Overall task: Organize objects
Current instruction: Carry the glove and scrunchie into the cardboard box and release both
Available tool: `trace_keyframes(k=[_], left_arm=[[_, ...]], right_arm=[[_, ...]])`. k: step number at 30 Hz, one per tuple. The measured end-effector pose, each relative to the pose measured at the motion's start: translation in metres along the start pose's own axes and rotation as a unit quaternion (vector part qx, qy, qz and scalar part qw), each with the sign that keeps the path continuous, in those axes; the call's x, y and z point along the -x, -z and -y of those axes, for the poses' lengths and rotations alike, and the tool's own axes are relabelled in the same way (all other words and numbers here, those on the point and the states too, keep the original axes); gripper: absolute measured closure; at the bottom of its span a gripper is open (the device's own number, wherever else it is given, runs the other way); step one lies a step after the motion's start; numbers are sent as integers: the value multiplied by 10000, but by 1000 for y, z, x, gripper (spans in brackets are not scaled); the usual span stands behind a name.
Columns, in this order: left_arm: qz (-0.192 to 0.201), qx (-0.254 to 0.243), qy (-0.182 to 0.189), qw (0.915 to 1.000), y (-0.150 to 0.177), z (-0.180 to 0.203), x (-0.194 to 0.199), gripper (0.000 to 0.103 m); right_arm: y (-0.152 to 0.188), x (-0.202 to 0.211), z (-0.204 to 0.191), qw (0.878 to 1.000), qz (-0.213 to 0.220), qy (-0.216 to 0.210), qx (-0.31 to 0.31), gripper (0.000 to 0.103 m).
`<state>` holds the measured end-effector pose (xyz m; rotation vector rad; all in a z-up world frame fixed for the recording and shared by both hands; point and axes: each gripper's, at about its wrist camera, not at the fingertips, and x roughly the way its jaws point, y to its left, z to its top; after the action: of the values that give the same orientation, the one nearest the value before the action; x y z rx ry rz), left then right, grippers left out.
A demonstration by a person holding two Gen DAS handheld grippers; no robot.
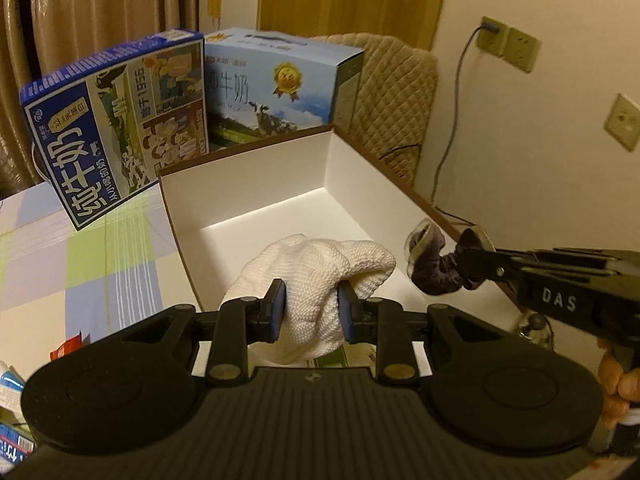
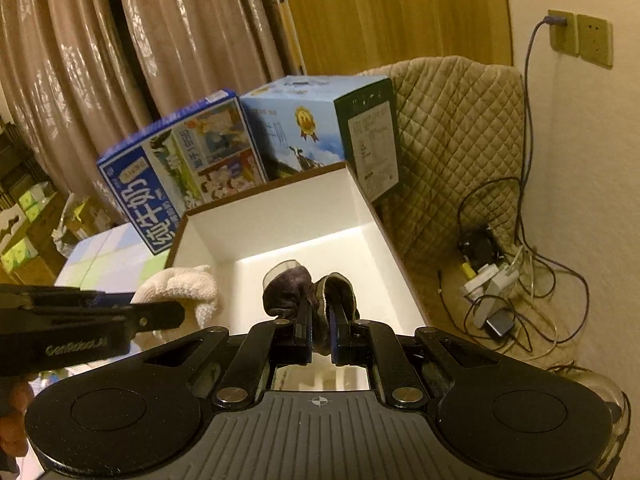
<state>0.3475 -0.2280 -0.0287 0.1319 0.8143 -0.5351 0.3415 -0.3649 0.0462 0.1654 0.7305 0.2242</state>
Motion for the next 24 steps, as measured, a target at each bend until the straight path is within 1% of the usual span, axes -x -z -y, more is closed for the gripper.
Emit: trace_keyframes(k=[7, 13, 16, 22, 24], left_arm=[[-312, 185, -268, 9990, -19, -10, -45, 80], [-516, 315, -341, 9976, -24, -18, -72, 79], [-497, 310, -356, 9977, -26, -18, -76, 78], [-543, 390, -331, 9972, -27, -21, -81, 74], [-564, 417, -354, 9969, -26, -23, -81, 68]], right_arm=[[-6, -38, 9, 9996, -267, -5, 36, 98], [-12, -58, 16, 9993, -372, 0, 11, 98], [-14, -65, 19, 9992, -396, -22, -19, 98], [-18, -75, 24, 9990, -443, -67, -89, 98], [-20, -78, 26, 9988, -449, -115, -134, 98]])
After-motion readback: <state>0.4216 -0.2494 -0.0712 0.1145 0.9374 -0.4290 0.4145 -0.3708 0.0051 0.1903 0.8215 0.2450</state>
